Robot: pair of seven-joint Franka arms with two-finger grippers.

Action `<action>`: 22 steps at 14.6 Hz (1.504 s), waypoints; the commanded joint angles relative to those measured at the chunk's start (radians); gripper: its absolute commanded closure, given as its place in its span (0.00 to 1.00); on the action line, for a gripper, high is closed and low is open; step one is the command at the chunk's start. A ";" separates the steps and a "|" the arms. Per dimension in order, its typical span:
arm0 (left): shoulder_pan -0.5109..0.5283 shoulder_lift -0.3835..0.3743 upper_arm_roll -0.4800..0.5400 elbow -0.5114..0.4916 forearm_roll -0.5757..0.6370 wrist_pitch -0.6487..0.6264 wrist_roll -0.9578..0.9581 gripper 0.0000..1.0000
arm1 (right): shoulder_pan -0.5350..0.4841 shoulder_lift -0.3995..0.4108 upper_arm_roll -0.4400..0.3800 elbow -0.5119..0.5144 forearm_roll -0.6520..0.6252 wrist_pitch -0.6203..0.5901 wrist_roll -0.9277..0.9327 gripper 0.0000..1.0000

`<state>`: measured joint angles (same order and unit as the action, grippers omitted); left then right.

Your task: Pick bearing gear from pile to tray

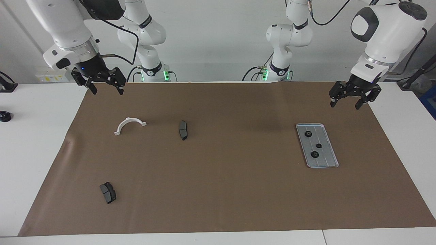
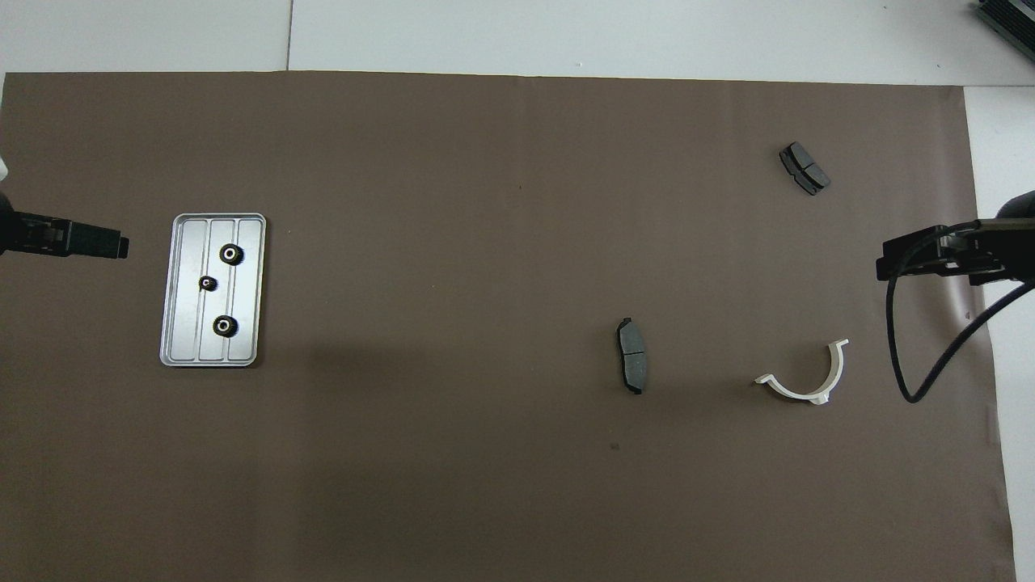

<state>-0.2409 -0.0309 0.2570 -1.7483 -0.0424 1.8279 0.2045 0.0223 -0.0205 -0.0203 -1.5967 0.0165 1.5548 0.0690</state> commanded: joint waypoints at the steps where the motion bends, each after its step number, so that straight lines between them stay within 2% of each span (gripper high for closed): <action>1: 0.006 -0.006 -0.005 -0.002 0.021 -0.016 -0.001 0.00 | -0.001 -0.010 0.000 -0.008 0.014 -0.010 0.005 0.00; 5: -0.006 -0.006 -0.012 0.010 0.019 -0.050 -0.010 0.00 | -0.001 -0.010 0.000 -0.008 0.016 -0.010 0.005 0.00; 8: -0.015 0.041 -0.016 0.125 0.027 -0.113 -0.028 0.00 | -0.001 -0.010 0.000 -0.008 0.016 -0.010 0.005 0.00; 11: 0.032 0.077 -0.024 0.223 0.030 -0.223 -0.027 0.00 | -0.001 -0.010 0.000 -0.009 0.016 -0.010 0.005 0.00; 13: 0.095 0.088 -0.082 0.265 0.030 -0.266 -0.027 0.00 | -0.001 -0.012 0.002 -0.009 0.014 -0.016 0.006 0.00; 16: 0.181 0.050 -0.178 0.241 0.033 -0.280 -0.034 0.00 | -0.002 -0.012 0.006 -0.009 0.000 0.019 0.011 0.00; 19: 0.195 0.003 -0.205 0.173 0.033 -0.285 -0.098 0.00 | -0.005 -0.007 0.002 0.006 -0.023 -0.008 0.006 0.00; 22: 0.222 -0.010 -0.260 0.145 0.035 -0.277 -0.139 0.00 | 0.004 -0.007 -0.015 0.012 -0.032 -0.039 0.006 0.00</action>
<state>-0.0473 -0.0049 0.0413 -1.5534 -0.0281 1.5505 0.0996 0.0225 -0.0215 -0.0235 -1.5931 0.0018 1.5446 0.0690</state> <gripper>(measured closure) 0.000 0.000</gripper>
